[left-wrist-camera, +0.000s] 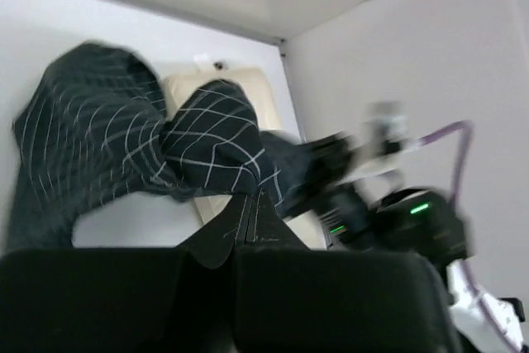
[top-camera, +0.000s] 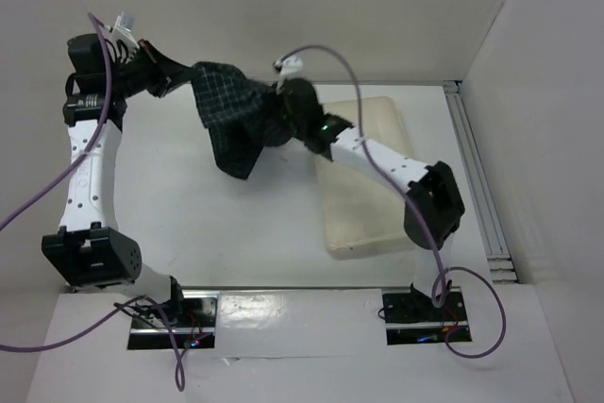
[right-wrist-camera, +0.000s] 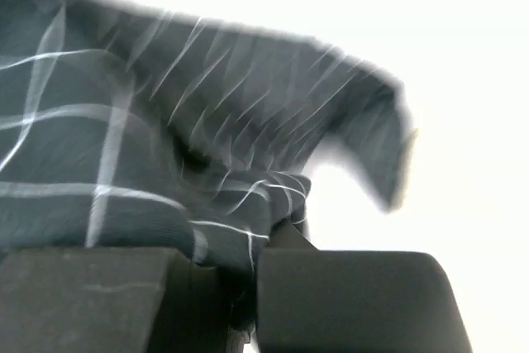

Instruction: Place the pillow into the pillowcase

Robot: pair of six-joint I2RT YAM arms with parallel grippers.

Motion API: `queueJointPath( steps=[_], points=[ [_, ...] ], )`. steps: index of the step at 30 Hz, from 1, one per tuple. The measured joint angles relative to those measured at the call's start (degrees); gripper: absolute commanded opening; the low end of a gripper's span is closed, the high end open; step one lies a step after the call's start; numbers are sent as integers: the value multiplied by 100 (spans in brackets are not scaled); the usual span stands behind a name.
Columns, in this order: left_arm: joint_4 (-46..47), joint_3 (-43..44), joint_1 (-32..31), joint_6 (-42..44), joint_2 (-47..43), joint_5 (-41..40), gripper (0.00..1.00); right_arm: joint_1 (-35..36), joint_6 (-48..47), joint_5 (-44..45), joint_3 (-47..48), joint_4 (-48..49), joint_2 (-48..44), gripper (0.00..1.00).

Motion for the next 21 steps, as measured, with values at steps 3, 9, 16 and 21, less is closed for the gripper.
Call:
queueJointPath(
  steps=[3,9,16,21],
  points=[
    [103,577,181,-24,328,461,0,-614,-413,-173,636,-66,-555,0],
    [240,509,-433,-2,179,1178,0,-780,-997,-146,282,2,-2490,0],
    [758,-1027,-2538,79,-308,1578,61,-1770,-1036,682,-2087,-122,-4138,0],
    [57,-1569,-3064,621,-50,1687,78,-2953,-616,977,-3254,-844,-4323,90]
  ],
)
